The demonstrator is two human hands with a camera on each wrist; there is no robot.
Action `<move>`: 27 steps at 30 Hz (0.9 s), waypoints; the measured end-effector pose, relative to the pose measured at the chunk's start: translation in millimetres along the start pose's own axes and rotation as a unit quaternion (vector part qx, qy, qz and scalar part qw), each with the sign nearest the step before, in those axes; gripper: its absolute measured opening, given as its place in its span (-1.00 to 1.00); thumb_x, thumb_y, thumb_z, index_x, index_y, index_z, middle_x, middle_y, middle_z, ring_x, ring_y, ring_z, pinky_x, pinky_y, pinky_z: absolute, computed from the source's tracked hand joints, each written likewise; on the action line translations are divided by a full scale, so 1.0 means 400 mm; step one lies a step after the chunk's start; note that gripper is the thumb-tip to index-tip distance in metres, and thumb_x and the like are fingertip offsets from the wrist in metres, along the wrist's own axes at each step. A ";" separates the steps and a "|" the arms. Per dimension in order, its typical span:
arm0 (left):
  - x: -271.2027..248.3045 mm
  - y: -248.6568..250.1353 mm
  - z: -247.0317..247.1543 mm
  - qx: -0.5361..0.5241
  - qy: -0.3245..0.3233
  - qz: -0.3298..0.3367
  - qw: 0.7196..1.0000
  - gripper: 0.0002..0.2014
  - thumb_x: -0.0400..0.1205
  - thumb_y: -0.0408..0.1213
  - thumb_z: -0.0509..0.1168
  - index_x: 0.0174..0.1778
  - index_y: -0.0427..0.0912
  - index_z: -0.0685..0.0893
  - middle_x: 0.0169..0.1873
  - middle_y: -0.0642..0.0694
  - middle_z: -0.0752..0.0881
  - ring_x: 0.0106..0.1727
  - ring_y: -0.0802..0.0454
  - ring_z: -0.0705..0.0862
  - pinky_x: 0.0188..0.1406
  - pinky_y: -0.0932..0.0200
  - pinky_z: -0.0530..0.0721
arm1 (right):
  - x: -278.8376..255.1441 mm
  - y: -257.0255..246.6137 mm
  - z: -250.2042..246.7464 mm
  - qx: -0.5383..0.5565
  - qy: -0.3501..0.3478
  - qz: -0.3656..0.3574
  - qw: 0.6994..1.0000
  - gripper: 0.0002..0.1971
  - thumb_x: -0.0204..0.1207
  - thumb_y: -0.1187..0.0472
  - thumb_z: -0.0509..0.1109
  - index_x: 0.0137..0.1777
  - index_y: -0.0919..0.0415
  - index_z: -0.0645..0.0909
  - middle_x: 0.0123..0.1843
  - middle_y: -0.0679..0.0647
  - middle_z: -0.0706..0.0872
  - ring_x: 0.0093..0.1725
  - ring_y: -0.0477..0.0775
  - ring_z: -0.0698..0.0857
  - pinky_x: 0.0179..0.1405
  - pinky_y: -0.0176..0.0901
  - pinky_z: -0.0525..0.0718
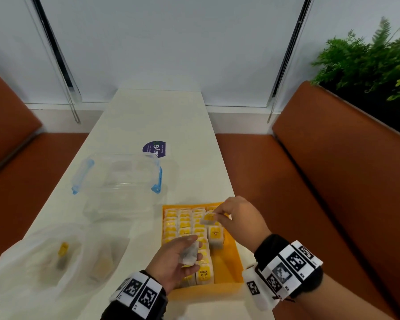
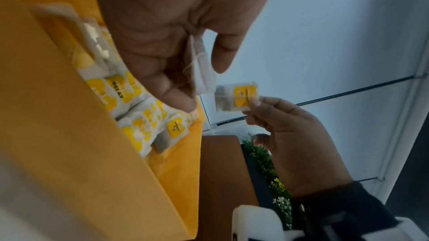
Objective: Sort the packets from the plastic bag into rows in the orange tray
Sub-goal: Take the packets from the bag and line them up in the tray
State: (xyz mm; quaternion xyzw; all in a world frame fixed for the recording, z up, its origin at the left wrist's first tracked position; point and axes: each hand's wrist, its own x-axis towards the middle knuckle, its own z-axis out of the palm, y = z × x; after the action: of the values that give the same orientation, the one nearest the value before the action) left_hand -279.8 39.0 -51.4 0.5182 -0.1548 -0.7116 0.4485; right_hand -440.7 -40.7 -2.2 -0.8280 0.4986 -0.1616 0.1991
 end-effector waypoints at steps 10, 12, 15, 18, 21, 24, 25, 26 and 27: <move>0.015 -0.002 -0.040 0.043 0.072 0.000 0.997 -0.69 0.57 -0.55 0.04 0.03 -0.27 0.66 -0.13 -0.15 0.71 -0.32 0.01 0.53 -0.48 0.21 0.33 | 0.028 0.047 0.035 -0.199 -0.221 0.048 0.954 -0.89 0.55 0.20 0.32 -0.19 0.00 0.59 -0.14 -0.13 0.59 0.12 0.02 0.64 0.25 -0.03 0.30; 0.017 -0.001 -0.041 0.036 0.066 -0.013 0.997 -0.69 0.57 -0.53 0.04 0.04 -0.25 0.66 -0.11 -0.14 0.71 -0.33 0.02 0.54 -0.48 0.22 0.34 | 0.044 0.055 0.059 -0.226 -0.231 0.058 0.945 -0.88 0.56 0.23 0.31 -0.19 0.04 0.59 -0.08 -0.09 0.66 0.13 0.05 0.65 0.29 0.01 0.30; 0.015 0.005 -0.038 0.008 0.046 -0.025 0.999 -0.66 0.53 -0.55 0.01 0.04 -0.28 0.66 -0.10 -0.16 0.72 -0.37 0.04 0.58 -0.49 0.22 0.38 | 0.070 0.073 0.099 -0.269 -0.217 0.075 0.935 -0.81 0.56 0.28 0.22 0.00 0.14 0.68 0.06 0.00 0.73 0.11 0.09 0.66 0.26 0.04 0.34; 0.016 0.007 -0.038 -0.025 0.022 -0.031 0.999 -0.56 0.46 -0.62 -0.05 0.09 -0.37 0.64 0.00 -0.26 0.69 -0.21 -0.09 0.62 -0.50 0.22 0.45 | 0.090 0.085 0.118 -0.266 -0.209 0.105 0.935 -0.79 0.55 0.28 0.21 0.07 0.12 0.65 0.08 0.01 0.72 0.10 0.09 0.66 0.18 -0.01 0.36; 0.016 0.009 -0.029 -0.023 0.024 -0.036 0.999 -0.49 0.42 -0.69 -0.12 0.11 -0.43 0.64 0.01 -0.31 0.66 -0.24 -0.12 0.61 -0.56 0.23 0.48 | 0.100 0.088 0.125 -0.263 -0.224 0.120 0.931 -0.87 0.53 0.29 0.20 -0.11 0.11 0.57 -0.04 0.00 0.66 -0.04 0.10 0.59 0.16 0.00 0.36; 0.014 0.011 -0.017 -0.009 0.022 -0.042 0.999 -0.45 0.42 -0.73 -0.16 0.16 -0.44 0.62 -0.04 -0.28 0.67 -0.33 -0.07 0.60 -0.58 0.26 0.47 | 0.103 0.084 0.125 -0.265 -0.245 0.126 0.924 -0.88 0.52 0.31 0.20 -0.21 0.10 0.47 -0.09 0.00 0.59 -0.10 0.09 0.51 0.24 0.04 0.35; 0.015 0.010 -0.016 -0.004 0.020 -0.043 0.999 -0.46 0.43 -0.73 -0.15 0.17 -0.43 0.61 -0.04 -0.28 0.68 -0.34 -0.06 0.62 -0.58 0.26 0.48 | 0.102 0.080 0.122 -0.264 -0.245 0.124 0.925 -0.89 0.52 0.31 0.20 -0.17 0.10 0.48 -0.08 0.00 0.60 -0.10 0.09 0.52 0.24 0.05 0.35; 0.016 0.009 -0.018 -0.001 0.018 -0.042 0.999 -0.48 0.45 -0.73 -0.12 0.17 -0.42 0.61 -0.05 -0.27 0.70 -0.36 -0.05 0.66 -0.58 0.26 0.49 | 0.099 0.076 0.116 -0.259 -0.242 0.120 0.927 -0.89 0.52 0.31 0.20 -0.12 0.10 0.51 -0.06 0.00 0.62 -0.09 0.10 0.55 0.23 0.05 0.34; 0.016 0.007 -0.019 -0.003 0.015 -0.040 0.999 -0.52 0.49 -0.71 -0.09 0.17 -0.40 0.61 -0.08 -0.27 0.73 -0.38 -0.03 0.70 -0.58 0.26 0.51 | 0.095 0.073 0.108 -0.252 -0.235 0.115 0.932 -0.88 0.52 0.31 0.21 -0.07 0.10 0.54 -0.03 0.00 0.66 -0.05 0.10 0.59 0.24 0.06 0.33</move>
State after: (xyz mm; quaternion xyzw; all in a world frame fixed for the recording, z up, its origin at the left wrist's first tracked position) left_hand -272.1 34.0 -56.6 0.5333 -0.1252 -0.7219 0.4229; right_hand -425.6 -79.6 -51.4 -0.8024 0.5534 0.1926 0.1131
